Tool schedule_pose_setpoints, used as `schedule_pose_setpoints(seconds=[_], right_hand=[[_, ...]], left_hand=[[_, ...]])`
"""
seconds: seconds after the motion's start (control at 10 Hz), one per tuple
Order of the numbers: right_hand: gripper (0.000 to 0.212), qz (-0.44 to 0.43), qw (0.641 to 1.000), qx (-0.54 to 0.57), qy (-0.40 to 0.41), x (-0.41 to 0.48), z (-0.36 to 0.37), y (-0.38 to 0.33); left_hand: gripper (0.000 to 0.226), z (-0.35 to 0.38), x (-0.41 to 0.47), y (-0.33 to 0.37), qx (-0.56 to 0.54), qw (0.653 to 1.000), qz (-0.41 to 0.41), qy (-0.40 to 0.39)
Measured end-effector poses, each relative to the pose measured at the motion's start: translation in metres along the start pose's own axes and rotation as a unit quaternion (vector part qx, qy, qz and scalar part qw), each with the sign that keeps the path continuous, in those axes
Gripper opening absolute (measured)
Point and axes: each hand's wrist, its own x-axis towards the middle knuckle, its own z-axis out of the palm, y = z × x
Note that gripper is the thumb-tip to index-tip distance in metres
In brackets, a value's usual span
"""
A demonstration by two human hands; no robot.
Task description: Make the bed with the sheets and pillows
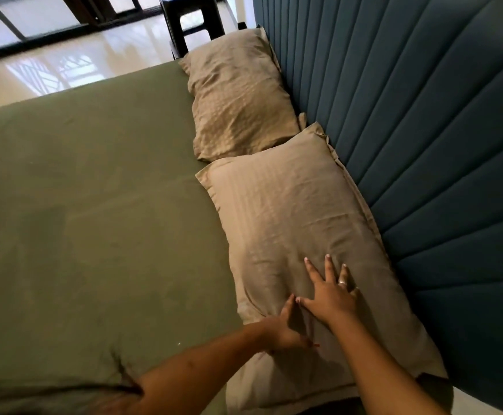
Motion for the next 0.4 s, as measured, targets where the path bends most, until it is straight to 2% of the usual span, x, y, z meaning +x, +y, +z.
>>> schedule_pose_setpoints(seconds=[0.1,0.2,0.3,0.4], right_hand=[[0.088,-0.008,0.999,-0.035,-0.024,-0.01,0.007,-0.003],[0.082,-0.013,0.997,-0.051,-0.053,-0.023,0.008,-0.008],[0.074,-0.011,0.996,-0.038,-0.077,-0.043,0.009,-0.015],[0.072,-0.01,0.993,-0.049,-0.106,-0.069,0.01,-0.021]], left_hand=[[0.109,-0.015,-0.015,0.0,-0.037,0.999,-0.019,-0.031],[0.1,-0.03,-0.024,-0.017,0.14,0.99,-0.005,0.012],[0.095,-0.04,-0.038,-0.036,0.32,0.939,0.006,0.123],[0.087,-0.047,-0.065,-0.052,0.426,0.882,0.023,0.198]])
